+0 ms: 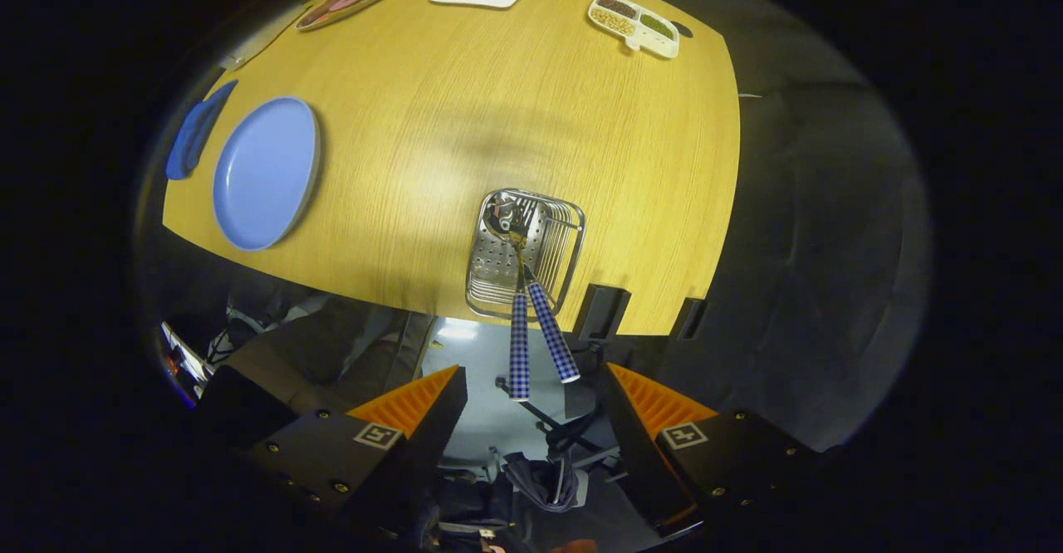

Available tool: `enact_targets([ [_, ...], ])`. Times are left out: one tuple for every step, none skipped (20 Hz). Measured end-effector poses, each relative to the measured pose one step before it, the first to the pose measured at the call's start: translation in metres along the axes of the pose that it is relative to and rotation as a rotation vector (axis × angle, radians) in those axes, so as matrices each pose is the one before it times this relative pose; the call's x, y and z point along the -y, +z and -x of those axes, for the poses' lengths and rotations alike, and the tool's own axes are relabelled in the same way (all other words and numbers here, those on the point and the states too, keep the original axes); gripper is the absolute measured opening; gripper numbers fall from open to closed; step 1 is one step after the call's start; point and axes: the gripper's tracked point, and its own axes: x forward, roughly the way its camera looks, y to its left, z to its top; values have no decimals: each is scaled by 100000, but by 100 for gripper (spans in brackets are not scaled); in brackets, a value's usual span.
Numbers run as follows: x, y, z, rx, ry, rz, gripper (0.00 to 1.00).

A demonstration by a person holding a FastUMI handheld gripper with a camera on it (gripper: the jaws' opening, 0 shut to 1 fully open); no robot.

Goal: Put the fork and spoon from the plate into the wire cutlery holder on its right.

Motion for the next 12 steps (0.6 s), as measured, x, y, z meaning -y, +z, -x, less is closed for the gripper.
enact_targets([
  [-293,-132,76,1580,412,-439,97],
  [-236,-207,48,1035,427,-294,97],
  [-288,-223,23,1223,589,-370,97],
  [-360,-86,176,1559,463,-438,97],
  [-450,-81,170,1865,594,-753,97],
  [-543,118,223,2275,864,-749,97],
  [-761,128,140,2438,1544,-851,97],
  [-733,255,226,2624,1209,-773,97],
  [-841,551,81,3251,987,-938,97],
  [-793,724,431,4321,291,-1292,97],
  [-925,972,483,5856,907,-1207,97],
  [-1114,1383,652,7635,961,-1076,97],
])
